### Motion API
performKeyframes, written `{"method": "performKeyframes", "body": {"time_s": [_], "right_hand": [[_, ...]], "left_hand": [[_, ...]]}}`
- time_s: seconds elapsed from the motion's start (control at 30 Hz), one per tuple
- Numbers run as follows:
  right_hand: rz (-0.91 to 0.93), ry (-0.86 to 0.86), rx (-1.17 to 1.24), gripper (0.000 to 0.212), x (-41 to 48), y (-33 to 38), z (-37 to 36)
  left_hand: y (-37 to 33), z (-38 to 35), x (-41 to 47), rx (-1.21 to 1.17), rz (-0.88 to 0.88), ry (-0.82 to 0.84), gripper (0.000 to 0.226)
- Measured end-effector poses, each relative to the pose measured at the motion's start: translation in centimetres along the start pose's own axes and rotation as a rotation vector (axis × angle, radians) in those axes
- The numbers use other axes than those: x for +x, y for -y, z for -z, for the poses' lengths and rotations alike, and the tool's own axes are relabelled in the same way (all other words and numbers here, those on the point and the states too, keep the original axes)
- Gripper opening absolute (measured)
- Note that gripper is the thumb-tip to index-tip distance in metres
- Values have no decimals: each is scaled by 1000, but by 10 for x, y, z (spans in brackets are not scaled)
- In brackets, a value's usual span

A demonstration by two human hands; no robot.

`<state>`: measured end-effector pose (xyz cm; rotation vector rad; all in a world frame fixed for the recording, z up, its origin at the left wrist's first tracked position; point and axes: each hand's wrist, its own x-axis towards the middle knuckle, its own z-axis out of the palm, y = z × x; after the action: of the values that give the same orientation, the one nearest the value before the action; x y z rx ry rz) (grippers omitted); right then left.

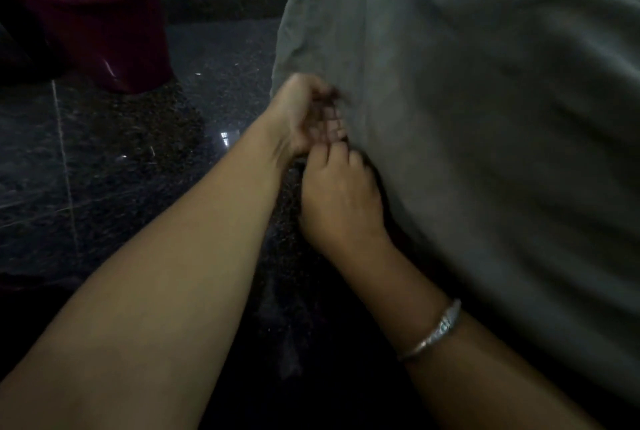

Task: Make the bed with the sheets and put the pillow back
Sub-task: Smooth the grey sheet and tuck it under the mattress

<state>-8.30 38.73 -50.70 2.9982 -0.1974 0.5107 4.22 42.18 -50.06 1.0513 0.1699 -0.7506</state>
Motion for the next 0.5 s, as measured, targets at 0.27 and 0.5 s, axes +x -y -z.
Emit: {"method": "performKeyframes", "body": {"time_s": [0.27,0.5], "right_hand": [[-221,123,-206,83,-6,3,-60],[-333,-32,-194,76,32,2,-73]], "left_hand": [[-1,14,8,-408,-19,263,73],[4,-4,23,-588,-111,301,58]]}}
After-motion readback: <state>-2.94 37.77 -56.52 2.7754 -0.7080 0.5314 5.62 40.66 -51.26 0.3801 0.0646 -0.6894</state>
